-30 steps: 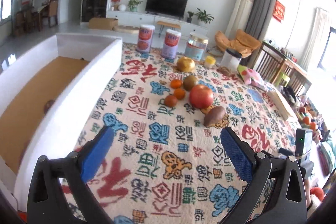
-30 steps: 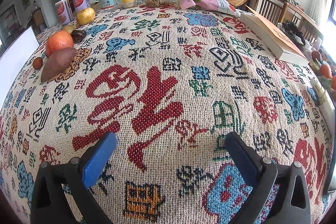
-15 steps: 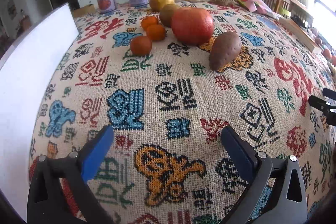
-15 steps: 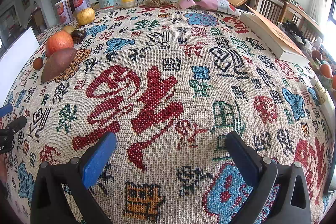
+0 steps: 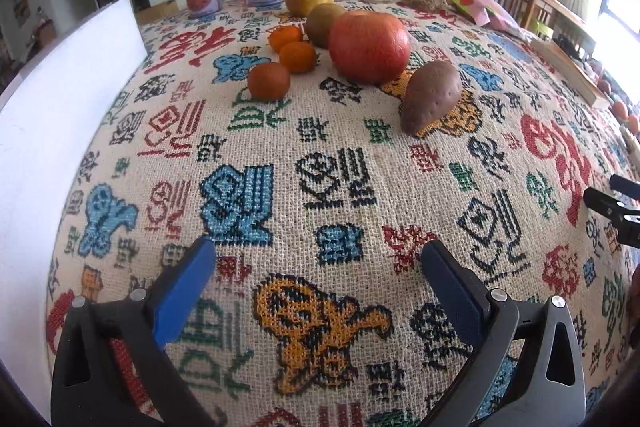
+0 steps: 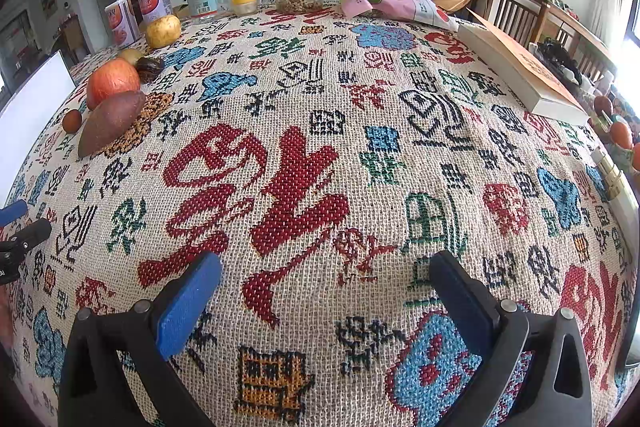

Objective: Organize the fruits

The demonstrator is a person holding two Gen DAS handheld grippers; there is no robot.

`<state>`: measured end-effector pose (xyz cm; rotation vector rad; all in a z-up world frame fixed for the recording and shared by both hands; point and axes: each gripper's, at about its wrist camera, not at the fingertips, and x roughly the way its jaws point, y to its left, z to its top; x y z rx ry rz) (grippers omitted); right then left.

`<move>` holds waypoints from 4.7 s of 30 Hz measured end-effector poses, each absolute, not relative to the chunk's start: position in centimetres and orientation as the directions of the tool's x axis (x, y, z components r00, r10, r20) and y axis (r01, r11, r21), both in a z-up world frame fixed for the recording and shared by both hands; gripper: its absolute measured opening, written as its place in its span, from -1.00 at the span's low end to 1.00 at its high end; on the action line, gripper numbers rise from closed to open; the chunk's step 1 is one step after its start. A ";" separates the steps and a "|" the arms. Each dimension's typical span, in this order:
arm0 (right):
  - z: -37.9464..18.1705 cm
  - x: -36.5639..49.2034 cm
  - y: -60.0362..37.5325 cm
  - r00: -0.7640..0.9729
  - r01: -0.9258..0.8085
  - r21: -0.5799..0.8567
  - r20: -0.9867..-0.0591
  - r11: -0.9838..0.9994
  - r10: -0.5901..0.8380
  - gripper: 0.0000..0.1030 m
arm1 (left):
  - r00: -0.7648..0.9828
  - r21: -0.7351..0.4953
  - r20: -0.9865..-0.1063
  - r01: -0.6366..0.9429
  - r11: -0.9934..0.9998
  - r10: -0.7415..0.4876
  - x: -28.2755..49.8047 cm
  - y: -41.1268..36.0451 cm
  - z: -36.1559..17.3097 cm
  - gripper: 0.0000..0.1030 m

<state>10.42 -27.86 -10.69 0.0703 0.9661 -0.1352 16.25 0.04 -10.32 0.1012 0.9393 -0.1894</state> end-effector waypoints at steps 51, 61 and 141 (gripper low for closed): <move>-10.7 10.4 -27.8 0.561 0.146 0.001 -0.824 0.989 -0.082 1.00 | 0.575 0.005 -0.809 0.205 0.979 -0.117 16.3 0.1 -10.3 0.99; -10.7 10.4 -27.8 0.561 0.146 0.001 -0.824 0.989 -0.082 1.00 | 0.575 0.004 -0.810 0.205 0.979 -0.117 16.3 0.0 -10.3 0.99; -10.7 10.4 -27.9 0.561 0.146 0.002 -0.824 0.989 -0.081 1.00 | 0.572 0.000 -0.812 0.198 0.980 -0.115 19.4 0.0 -10.5 0.99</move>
